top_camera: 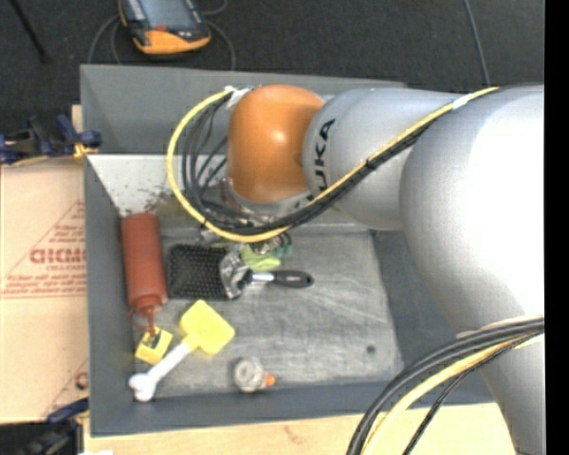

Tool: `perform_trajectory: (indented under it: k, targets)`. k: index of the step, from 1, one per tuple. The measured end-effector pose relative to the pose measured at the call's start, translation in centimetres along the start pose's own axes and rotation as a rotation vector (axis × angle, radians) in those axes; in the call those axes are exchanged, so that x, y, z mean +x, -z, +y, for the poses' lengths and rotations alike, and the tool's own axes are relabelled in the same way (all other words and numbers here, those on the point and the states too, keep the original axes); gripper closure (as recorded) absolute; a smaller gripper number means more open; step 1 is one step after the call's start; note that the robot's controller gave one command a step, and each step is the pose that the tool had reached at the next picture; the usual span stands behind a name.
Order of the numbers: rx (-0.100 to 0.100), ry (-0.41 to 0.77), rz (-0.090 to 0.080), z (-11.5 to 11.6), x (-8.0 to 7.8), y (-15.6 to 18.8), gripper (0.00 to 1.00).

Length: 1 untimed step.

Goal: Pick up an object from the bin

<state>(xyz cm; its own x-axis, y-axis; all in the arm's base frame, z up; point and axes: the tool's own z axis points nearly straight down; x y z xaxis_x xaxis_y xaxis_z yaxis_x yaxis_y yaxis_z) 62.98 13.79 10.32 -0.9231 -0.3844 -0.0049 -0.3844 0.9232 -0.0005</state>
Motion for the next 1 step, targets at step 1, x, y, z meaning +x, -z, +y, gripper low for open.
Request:
perform_trajectory:
  k: [1]
  targets:
    - [-0.004, -0.025, 0.009, 0.85, 0.32, 4.55, 1.00]
